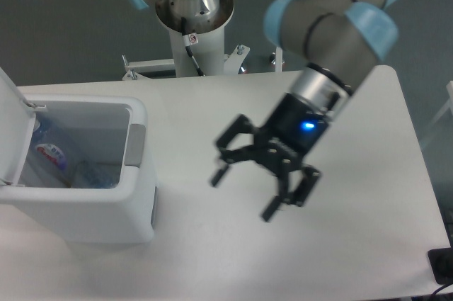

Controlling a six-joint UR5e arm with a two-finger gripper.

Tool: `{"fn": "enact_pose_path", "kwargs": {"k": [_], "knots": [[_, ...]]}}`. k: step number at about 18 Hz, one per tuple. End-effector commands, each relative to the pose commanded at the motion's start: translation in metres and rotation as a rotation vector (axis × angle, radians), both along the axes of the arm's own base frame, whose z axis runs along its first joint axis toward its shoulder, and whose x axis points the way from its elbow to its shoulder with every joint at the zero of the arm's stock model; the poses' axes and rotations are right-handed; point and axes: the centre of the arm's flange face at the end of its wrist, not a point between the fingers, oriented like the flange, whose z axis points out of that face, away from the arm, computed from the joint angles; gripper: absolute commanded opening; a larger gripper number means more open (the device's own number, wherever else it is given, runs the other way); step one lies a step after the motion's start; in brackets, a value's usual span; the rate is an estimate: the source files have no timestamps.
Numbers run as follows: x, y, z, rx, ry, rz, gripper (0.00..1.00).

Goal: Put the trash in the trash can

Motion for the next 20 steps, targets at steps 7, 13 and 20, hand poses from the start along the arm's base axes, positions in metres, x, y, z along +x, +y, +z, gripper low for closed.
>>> {"fn": "enact_pose_path", "kwargs": {"k": [7, 13, 20], "knots": [[-0.053, -0.032, -0.047, -0.219, 0.154, 0.072, 1.00], [-0.063, -0.048, -0.077, -0.575, 0.404, 0.031, 1.00], [-0.042, -0.034, -0.098, -0.883, 0.664, -0.241, 1.00]]}}
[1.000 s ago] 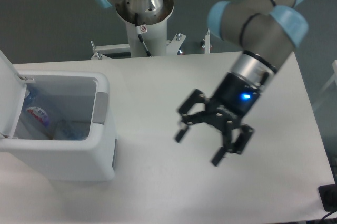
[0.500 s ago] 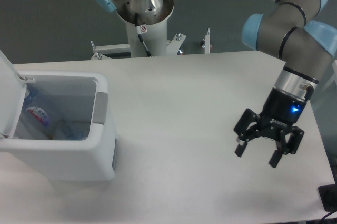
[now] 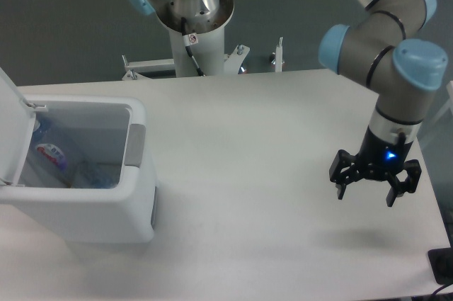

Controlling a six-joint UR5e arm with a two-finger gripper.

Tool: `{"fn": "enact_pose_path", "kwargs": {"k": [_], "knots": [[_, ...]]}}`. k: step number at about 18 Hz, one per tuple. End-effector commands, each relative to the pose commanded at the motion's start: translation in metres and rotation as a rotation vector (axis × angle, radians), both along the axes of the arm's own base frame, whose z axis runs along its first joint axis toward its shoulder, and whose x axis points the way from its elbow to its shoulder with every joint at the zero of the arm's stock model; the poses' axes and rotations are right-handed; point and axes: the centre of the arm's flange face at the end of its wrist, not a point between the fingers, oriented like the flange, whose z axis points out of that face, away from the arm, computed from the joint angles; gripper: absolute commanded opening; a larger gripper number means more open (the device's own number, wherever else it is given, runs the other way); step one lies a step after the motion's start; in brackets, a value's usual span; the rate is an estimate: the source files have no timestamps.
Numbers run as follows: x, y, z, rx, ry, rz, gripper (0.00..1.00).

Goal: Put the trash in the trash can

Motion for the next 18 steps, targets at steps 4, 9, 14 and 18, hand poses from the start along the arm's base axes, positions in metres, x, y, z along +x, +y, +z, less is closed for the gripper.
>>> {"fn": "enact_pose_path", "kwargs": {"k": [4, 9, 14, 18], "knots": [[0.020, 0.014, -0.025, -0.114, 0.017, -0.044, 1.00], [0.025, 0.011, -0.034, -0.176, 0.024, -0.202, 1.00], [0.034, 0.002, -0.052, -0.180, -0.022, -0.203, 1.00], [0.033, 0.003, -0.052, -0.169, -0.025, -0.204, 1.00]]}}
